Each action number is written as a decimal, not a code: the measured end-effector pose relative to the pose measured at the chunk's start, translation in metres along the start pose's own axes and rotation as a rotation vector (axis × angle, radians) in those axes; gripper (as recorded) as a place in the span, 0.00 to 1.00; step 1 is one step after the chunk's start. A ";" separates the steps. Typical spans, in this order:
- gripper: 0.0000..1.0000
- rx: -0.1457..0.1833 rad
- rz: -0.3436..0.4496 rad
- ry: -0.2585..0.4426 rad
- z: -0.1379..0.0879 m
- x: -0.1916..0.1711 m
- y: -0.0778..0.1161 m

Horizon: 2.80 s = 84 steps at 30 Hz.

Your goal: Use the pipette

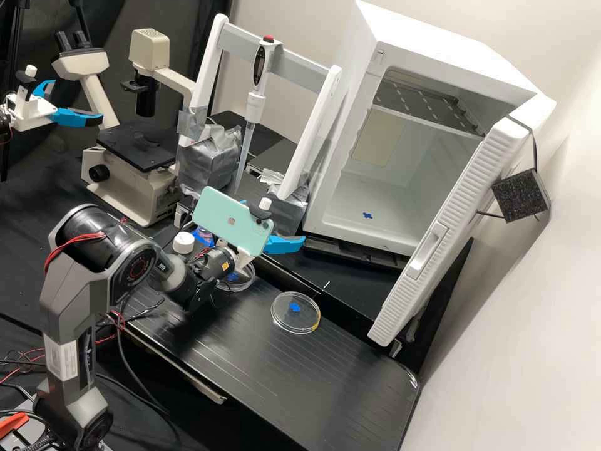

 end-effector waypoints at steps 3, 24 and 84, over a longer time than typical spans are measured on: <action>1.00 0.000 0.000 0.000 0.000 0.000 0.000; 1.00 0.010 0.160 0.317 -0.083 -0.055 0.056; 0.00 -0.140 0.064 0.205 -0.211 0.048 0.056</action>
